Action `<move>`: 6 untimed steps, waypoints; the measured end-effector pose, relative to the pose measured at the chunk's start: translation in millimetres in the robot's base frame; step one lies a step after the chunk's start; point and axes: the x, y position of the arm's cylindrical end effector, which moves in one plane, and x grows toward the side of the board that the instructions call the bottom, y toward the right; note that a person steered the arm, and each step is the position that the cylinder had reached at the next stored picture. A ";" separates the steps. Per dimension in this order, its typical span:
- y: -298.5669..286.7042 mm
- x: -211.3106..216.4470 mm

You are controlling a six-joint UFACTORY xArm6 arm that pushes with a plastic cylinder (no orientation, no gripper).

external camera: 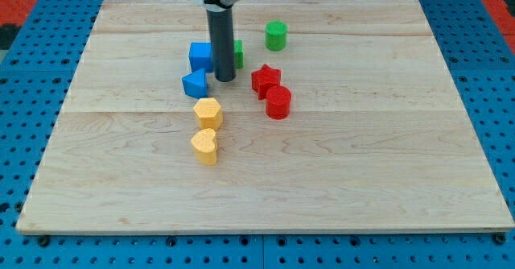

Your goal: Slide the blue triangle into the yellow blocks

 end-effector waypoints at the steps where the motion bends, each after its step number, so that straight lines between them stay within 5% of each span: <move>1: -26.9 -18.1; 3: -32.4 -44.3; 6: -69.2 92.8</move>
